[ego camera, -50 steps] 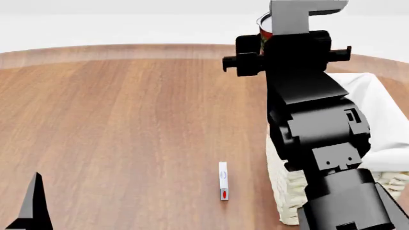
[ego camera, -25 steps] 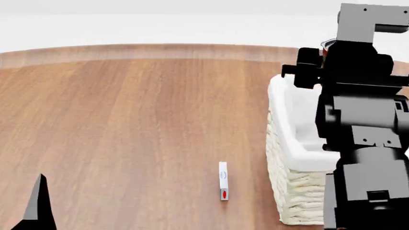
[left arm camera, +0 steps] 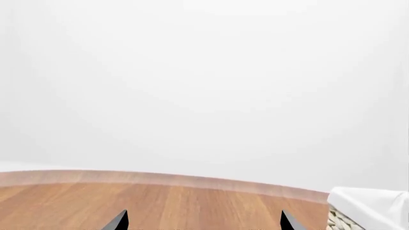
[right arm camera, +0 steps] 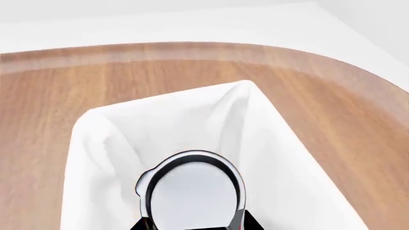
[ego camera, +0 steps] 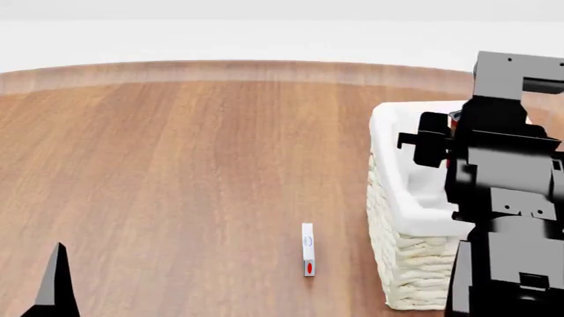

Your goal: Pick up the tomato sauce, and put it in the basket.

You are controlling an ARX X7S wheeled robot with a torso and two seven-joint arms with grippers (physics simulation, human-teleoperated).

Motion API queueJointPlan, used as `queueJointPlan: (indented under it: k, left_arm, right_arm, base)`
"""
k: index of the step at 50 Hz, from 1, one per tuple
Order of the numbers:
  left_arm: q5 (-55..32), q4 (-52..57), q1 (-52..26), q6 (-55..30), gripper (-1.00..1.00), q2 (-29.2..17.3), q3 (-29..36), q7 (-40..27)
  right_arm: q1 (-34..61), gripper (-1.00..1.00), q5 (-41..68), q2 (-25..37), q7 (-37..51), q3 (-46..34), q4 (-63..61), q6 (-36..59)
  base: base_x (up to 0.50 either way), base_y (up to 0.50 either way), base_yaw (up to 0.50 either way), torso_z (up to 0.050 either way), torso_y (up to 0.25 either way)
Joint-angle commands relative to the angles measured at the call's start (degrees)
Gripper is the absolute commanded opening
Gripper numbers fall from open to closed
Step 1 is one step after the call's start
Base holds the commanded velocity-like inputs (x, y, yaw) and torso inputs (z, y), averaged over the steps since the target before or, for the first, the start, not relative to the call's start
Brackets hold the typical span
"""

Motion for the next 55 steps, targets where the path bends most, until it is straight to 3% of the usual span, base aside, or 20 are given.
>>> queueJointPlan:
  k: [1, 6, 7, 28, 36, 43, 45, 49, 52, 55]
  left_arm:
    - [0.06, -1.52, 0.65, 1.63, 1.0, 0.18, 0.14, 0.56]
    - [-0.36, -0.87, 0.96, 1.49, 1.0, -0.13, -0.18, 0.32]
    - [-0.32, -1.16, 1.06, 1.83, 1.0, -0.1, -0.21, 0.45]
    - [-0.26, -1.91, 1.2, 2.73, 1.0, -0.29, 0.02, 0.48]
    - [-0.03, -2.16, 1.24, 2.82, 1.0, -0.28, 0.51, 0.47]
    - [0.15, -2.23, 1.44, 3.0, 1.0, -0.26, 0.73, 0.3]
    - [0.33, -2.01, 1.54, 2.94, 1.0, -0.33, 0.88, 0.21]
    - [0.16, -2.09, 1.59, 3.01, 1.0, -0.41, 0.72, 0.11]
    - [0.04, -1.85, 1.89, 3.17, 1.0, -0.41, 0.69, 0.01]
    - [0.17, -2.14, 2.02, 3.53, 1.0, -0.4, 0.77, 0.13]
  right_arm:
    - [1.58, -1.0, -4.07, -0.75, -0.97, 1.14, -0.01, 1.82]
    - [1.65, -1.0, -3.88, -0.72, -0.08, 1.41, -0.01, 2.35]
    - [1.69, 1.0, -3.63, -0.6, 0.64, 1.97, -0.01, 2.11]
    - [2.23, 1.0, -3.8, -1.08, -0.68, 3.01, -0.01, -0.63]
    - [1.15, 1.0, -3.72, -2.44, -3.82, 2.84, -0.02, -7.75]
    - [-1.5, 1.0, -4.28, -5.51, 0.45, 2.88, -0.97, -20.08]
    - [-12.41, 1.0, -5.56, -7.08, 1.63, 1.62, -18.16, -10.26]
    - [-24.08, 1.0, -5.85, -8.93, 2.21, 0.1, -51.95, -2.98]
    - [-32.97, 1.0, -6.81, -10.04, 3.3, -2.95, -68.8, -0.23]
    - [-37.08, 1.0, -5.73, -10.4, 3.83, -4.27, -75.31, 0.58]
  base:
    - [0.0, 0.0, 0.0, 0.0, 0.0]
    - [0.0, 0.0, 0.0, 0.0, 0.0]
    - [0.0, 0.0, 0.0, 0.0, 0.0]
    - [0.0, 0.0, 0.0, 0.0, 0.0]
    - [0.0, 0.0, 0.0, 0.0, 0.0]
    - [0.0, 0.0, 0.0, 0.0, 0.0]
    - [0.0, 0.0, 0.0, 0.0, 0.0]
    - [0.0, 0.0, 0.0, 0.0, 0.0]
    - [0.0, 0.0, 0.0, 0.0, 0.0]
    - [0.0, 0.0, 0.0, 0.0, 0.0]
